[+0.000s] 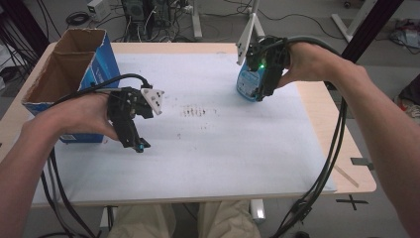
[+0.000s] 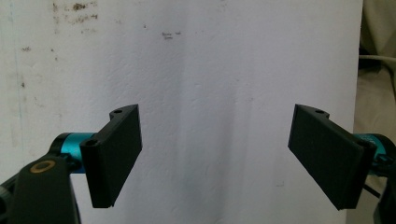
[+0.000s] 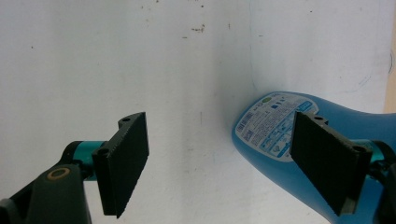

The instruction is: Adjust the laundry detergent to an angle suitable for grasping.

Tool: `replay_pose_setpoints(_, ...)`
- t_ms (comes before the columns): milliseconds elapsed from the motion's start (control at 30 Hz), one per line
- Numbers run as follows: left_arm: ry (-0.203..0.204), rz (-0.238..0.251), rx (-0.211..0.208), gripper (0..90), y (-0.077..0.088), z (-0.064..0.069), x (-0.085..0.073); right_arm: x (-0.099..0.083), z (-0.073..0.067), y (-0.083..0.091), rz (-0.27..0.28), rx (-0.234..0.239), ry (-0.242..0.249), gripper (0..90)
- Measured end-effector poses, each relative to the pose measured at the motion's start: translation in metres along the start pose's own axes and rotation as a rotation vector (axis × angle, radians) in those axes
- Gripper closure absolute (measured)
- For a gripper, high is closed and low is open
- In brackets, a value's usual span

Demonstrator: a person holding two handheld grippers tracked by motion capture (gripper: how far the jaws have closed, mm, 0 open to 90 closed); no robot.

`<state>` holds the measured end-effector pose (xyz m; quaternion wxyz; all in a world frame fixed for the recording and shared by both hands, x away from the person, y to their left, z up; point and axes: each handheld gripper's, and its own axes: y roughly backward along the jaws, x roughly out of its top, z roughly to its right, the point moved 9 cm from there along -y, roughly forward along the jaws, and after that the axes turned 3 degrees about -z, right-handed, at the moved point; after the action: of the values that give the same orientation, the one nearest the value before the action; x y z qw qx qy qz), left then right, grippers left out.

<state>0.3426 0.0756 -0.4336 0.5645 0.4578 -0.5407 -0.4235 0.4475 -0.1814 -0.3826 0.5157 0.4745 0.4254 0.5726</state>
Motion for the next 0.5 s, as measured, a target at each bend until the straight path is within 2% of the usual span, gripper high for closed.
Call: replay_pose_setpoints(500, -0.009, 0.008, 0.007, 17.5, 0.0014, -0.0009, 0.0004, -0.0024, -0.0034, 0.0042, -0.005, -0.008, -0.001, 19.0)
